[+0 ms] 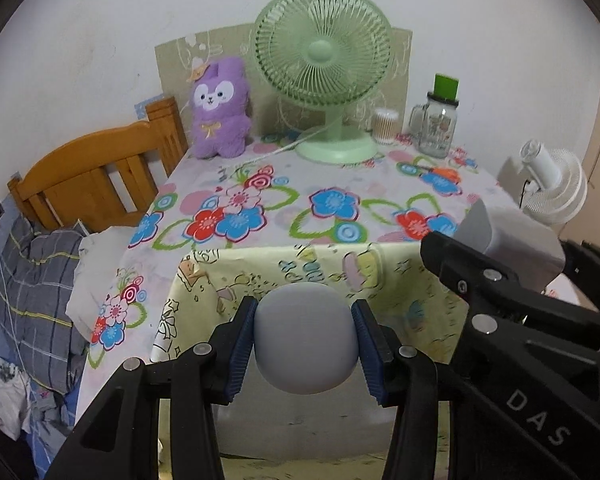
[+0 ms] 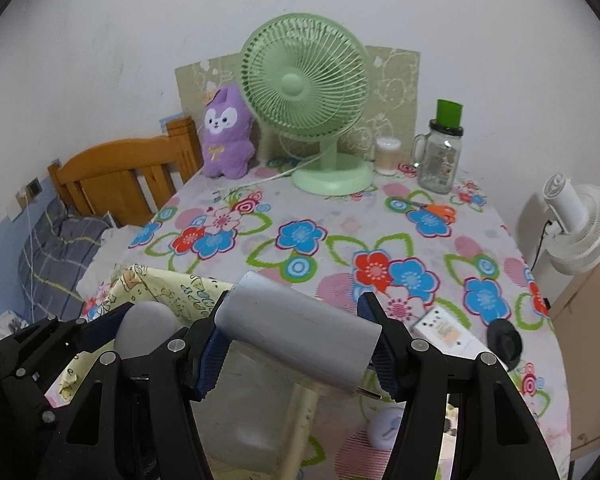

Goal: Organize rigid objects
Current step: 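Lower the dome into the yellow box and open the left tool while the right tool releases the charger there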

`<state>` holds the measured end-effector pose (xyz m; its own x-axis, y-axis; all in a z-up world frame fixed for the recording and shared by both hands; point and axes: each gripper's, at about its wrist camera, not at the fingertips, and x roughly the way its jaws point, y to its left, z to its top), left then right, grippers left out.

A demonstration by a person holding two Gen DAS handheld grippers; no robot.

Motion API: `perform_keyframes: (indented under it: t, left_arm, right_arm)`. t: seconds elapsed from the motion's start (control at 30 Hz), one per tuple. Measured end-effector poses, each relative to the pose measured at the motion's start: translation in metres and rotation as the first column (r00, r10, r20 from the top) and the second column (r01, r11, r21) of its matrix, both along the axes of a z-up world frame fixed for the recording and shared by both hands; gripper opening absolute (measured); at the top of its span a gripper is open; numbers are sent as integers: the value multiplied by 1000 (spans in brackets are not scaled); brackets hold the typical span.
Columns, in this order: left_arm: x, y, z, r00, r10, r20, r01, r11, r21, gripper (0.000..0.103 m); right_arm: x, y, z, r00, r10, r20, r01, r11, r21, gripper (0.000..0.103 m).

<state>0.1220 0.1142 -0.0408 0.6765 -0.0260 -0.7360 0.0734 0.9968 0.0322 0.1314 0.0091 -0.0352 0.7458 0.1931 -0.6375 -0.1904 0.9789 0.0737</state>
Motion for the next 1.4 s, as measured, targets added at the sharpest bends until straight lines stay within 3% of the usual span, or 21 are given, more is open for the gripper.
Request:
perform_keyframes:
  t: [0.2, 0.6, 0.77, 0.83, 1.4]
  left_arm:
    - [14, 6, -21, 995, -13, -98, 12, 1000, -13, 49]
    - [19, 15, -32, 984, -16, -179, 9, 999, -39, 50]
    - [12, 12, -28, 988, -30, -152, 28, 999, -15, 66]
    - [10, 12, -25, 990, -24, -141, 24, 1000, 1, 80]
    - [7, 12, -22, 989, -42, -139, 43, 999, 2, 101]
  right_arm:
    - [12, 15, -17, 996, 45, -72, -45, 999, 6, 65]
    - [14, 23, -20, 996, 50, -80, -52, 999, -15, 65]
    - [13, 30, -29, 991, 59, -120, -62, 998, -28, 65]
    - [13, 30, -30, 991, 58, -122, -62, 998, -31, 65]
    - [9, 32, -27, 986, 43, -159, -53, 997, -63, 75]
